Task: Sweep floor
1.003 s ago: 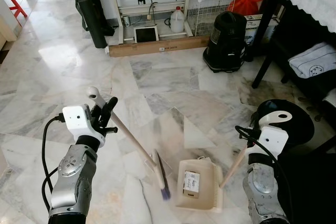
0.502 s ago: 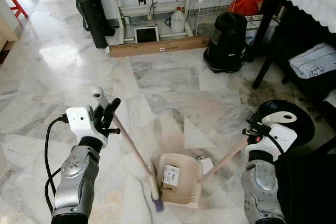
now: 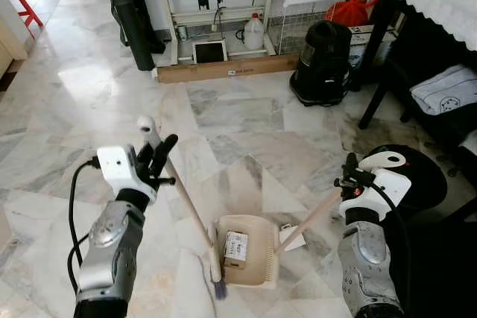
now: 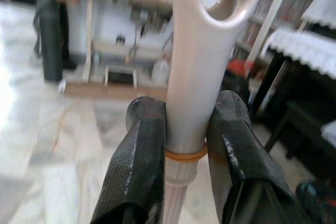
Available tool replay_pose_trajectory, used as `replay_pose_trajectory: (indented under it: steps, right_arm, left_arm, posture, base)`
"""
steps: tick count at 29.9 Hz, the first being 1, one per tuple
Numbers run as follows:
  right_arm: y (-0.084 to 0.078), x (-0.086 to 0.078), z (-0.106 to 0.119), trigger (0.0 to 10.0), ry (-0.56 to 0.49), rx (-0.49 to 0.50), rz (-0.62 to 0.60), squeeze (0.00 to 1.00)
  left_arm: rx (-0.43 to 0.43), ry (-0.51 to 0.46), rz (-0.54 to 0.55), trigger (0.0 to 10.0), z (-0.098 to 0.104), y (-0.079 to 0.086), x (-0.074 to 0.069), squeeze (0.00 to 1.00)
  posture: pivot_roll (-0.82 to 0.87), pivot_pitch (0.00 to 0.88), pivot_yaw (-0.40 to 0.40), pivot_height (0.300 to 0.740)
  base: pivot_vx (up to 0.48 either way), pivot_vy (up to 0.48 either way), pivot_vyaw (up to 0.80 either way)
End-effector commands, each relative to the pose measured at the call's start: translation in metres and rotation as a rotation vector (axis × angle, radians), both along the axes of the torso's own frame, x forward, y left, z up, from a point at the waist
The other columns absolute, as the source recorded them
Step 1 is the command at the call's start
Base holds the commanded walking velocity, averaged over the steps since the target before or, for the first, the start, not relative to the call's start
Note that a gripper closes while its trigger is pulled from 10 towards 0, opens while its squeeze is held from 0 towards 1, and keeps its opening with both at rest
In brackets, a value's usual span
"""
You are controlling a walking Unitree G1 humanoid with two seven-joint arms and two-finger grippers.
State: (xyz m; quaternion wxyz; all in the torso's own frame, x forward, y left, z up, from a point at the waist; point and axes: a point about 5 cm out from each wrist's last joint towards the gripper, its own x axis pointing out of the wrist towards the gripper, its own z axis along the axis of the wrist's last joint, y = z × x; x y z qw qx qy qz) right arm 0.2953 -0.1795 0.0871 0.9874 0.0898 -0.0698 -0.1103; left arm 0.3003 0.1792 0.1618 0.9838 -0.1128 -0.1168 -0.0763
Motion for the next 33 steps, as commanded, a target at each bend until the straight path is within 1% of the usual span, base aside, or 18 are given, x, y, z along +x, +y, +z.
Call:
replay_pose_trajectory:
  steps: [1,2,7,9,12,15,17,18,19,20,21,23,25,27,28,30,31,33]
  right_arm:
    - [0.009,0.003,0.009,10.0,-0.044,0.043,0.037,0.00]
    - [0.009,0.003,0.009,10.0,-0.044,0.043,0.037,0.00]
    - [0.011,0.004,0.009,10.0,-0.042,0.045,0.049,0.00]
    - [0.012,0.004,0.009,10.0,-0.040,0.046,0.050,0.00]
    - [0.013,0.005,0.009,10.0,-0.043,0.050,0.053,0.00]
    - [0.013,0.005,0.010,10.0,-0.043,0.051,0.054,0.00]
    - [0.012,0.006,0.010,10.0,-0.043,0.051,0.054,0.00]
    - [0.012,0.006,0.010,10.0,-0.043,0.051,0.054,0.00]
    - [0.012,0.006,0.010,10.0,-0.044,0.051,0.053,0.00]
    - [0.012,0.006,0.010,10.0,-0.044,0.051,0.053,0.00]
    - [0.012,0.006,0.010,10.0,-0.044,0.052,0.053,0.00]
    - [0.012,0.006,0.011,10.0,-0.045,0.051,0.053,0.00]
    - [0.011,0.006,0.011,10.0,-0.045,0.051,0.054,0.00]
    - [0.011,0.006,0.011,10.0,-0.045,0.051,0.053,0.00]
    - [0.011,0.006,0.011,10.0,-0.046,0.050,0.053,0.00]
    - [0.011,0.007,0.012,10.0,-0.046,0.050,0.053,0.00]
    - [0.011,0.007,0.012,10.0,-0.047,0.049,0.052,0.00]
    - [0.011,0.008,0.013,10.0,-0.052,0.047,0.050,0.00]
  left_arm:
    - [-0.011,-0.120,0.012,10.0,0.027,-0.001,0.002,0.00]
    - [-0.011,-0.120,0.012,10.0,0.027,-0.001,0.002,0.00]
    - [-0.033,-0.160,0.040,10.0,0.041,0.000,0.004,0.00]
    - [-0.033,-0.158,0.029,10.0,0.041,-0.002,0.004,0.00]
    - [-0.106,-0.125,0.005,10.0,0.037,-0.005,0.003,0.00]
    - [-0.147,-0.104,-0.022,10.0,0.035,-0.008,0.003,0.00]
    - [-0.156,-0.095,-0.033,10.0,0.034,-0.009,0.003,0.00]
    - [-0.148,-0.099,-0.020,10.0,0.035,-0.008,0.002,0.00]
    - [-0.123,-0.117,0.023,10.0,0.037,-0.004,0.003,0.00]
    - [-0.123,-0.117,0.023,10.0,0.037,-0.004,0.003,0.00]
    - [-0.076,-0.147,0.094,10.0,0.042,0.004,0.003,0.00]
    - [-0.023,-0.181,0.165,10.0,0.048,0.011,0.003,0.00]
    - [0.023,-0.211,0.211,10.0,0.055,0.015,0.003,0.00]
    - [0.102,-0.246,0.233,10.0,0.062,0.017,0.001,0.00]
    - [0.182,-0.278,0.232,10.0,0.068,0.015,0.000,0.00]
    - [0.239,-0.298,0.218,10.0,0.070,0.011,0.000,0.00]
    - [0.262,-0.302,0.209,10.0,0.070,0.008,0.000,0.00]
    - [0.311,-0.276,0.184,10.0,0.058,0.002,0.000,0.00]
  posture:
    - [0.11,0.052,0.025,0.740]
    - [0.11,0.052,0.025,0.740]
    - [0.11,0.059,0.026,0.740]
    - [0.12,0.060,0.027,0.740]
    - [0.12,0.062,0.027,0.740]
    - [0.12,0.062,0.028,0.740]
    - [0.12,0.063,0.027,0.740]
    - [0.12,0.063,0.027,0.740]
    - [0.12,0.066,0.026,0.740]
    - [0.12,0.066,0.026,0.740]
    - [0.12,0.066,0.025,0.740]
    - [0.12,0.068,0.024,0.740]
    - [0.12,0.068,0.023,0.740]
    - [0.12,0.068,0.023,0.740]
    - [0.12,0.070,0.020,0.740]
    - [0.12,0.071,0.020,0.740]
    - [0.12,0.071,0.019,0.740]
    - [0.12,0.072,0.020,0.740]
  base:
    - [0.000,0.000,0.00]
    - [0.000,0.000,0.00]
    - [0.000,0.000,0.00]
    - [0.000,0.000,0.00]
    - [0.000,0.000,0.00]
    - [0.000,0.000,0.00]
    - [0.000,0.000,0.00]
    - [0.000,0.000,0.00]
    - [0.000,0.000,0.00]
    - [0.000,0.000,0.00]
    - [0.000,0.000,0.00]
    - [0.000,0.000,0.00]
    - [0.000,0.000,0.00]
    - [0.000,0.000,0.00]
    - [0.000,0.000,0.00]
    - [0.000,0.000,0.00]
    - [0.000,0.000,0.00]
    - [0.000,0.000,0.00]
